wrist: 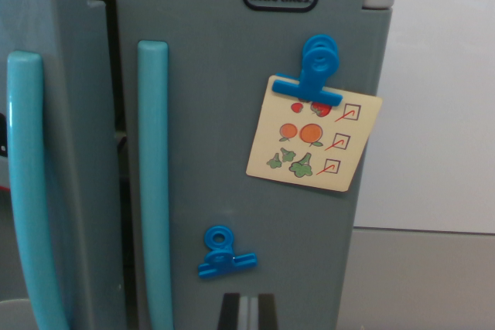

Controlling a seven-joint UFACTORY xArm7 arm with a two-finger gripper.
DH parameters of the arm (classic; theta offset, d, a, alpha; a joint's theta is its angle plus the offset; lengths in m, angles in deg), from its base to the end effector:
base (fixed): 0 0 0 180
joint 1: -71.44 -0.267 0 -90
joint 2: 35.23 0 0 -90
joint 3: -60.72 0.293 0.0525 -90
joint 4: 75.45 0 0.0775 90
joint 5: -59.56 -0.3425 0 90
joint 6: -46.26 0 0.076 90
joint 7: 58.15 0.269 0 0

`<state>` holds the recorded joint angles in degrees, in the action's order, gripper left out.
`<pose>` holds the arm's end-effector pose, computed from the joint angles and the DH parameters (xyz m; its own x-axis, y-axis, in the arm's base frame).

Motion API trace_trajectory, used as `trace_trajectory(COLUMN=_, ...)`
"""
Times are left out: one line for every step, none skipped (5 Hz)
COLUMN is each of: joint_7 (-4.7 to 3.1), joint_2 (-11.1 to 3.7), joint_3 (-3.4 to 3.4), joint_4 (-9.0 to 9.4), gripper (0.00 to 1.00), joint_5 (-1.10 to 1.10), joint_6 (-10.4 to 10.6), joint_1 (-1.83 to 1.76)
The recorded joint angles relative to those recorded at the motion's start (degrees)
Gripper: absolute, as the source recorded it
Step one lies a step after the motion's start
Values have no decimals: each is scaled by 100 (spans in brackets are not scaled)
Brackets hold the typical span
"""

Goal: Close fridge door

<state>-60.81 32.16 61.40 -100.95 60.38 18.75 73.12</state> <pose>0.3640 -0.0075 0.4798 0.4178 0.0587 0.9066 -0.0061 -0.9977 0.0674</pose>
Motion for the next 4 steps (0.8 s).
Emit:
trace_trajectory(joint_7=0, joint_2=0, joint_3=27, joint_4=0, gripper=100, joint_5=0, joint_6=0, joint_1=0)
trace_trajectory(joint_7=0, joint_2=0, joint_3=27, joint_4=0, gripper=100, joint_5=0, joint_6=0, joint_1=0)
trace_trajectory(joint_7=0, joint_2=-1, joint_3=117, joint_4=0, gripper=100, joint_5=0, joint_6=0, joint_1=0)
trace_trajectory(joint_7=0, joint_2=-1, joint_3=117, joint_4=0, gripper=100, joint_5=0, joint_6=0, joint_1=0)
